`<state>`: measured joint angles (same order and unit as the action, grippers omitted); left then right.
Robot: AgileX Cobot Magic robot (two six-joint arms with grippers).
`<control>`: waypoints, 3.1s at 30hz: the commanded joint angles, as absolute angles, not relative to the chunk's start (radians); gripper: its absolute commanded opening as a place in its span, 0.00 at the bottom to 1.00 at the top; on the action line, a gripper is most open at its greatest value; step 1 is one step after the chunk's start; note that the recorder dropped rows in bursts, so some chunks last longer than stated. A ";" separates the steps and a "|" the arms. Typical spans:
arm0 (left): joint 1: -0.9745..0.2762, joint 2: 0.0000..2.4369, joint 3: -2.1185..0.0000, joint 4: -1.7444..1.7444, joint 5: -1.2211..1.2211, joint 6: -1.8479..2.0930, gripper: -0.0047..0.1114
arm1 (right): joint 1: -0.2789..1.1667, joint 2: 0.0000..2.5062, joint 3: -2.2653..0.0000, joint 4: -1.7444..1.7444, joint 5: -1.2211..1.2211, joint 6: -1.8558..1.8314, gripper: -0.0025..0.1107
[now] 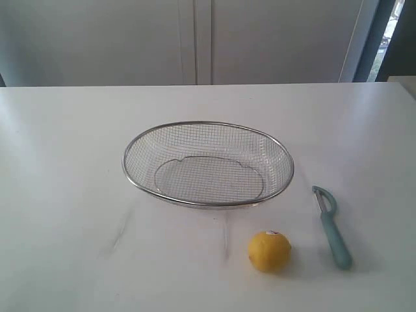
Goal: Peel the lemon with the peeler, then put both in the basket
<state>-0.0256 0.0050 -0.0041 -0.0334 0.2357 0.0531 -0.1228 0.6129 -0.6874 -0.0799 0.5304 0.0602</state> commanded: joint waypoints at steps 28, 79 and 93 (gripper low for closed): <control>-0.024 0.000 0.000 -0.036 0.233 0.054 0.04 | -0.131 0.951 -0.890 -0.079 0.804 0.109 0.02; -0.024 0.000 0.000 -0.036 0.233 0.054 0.04 | 0.029 1.319 -0.917 0.180 0.882 -0.110 0.02; -0.024 0.000 0.000 -0.036 0.233 0.054 0.04 | 0.130 1.357 -0.917 0.180 0.860 -0.083 0.02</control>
<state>-0.0256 0.0050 -0.0041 -0.0334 0.2357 0.0531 0.1112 1.3329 -0.9114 0.1811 0.8587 -0.0894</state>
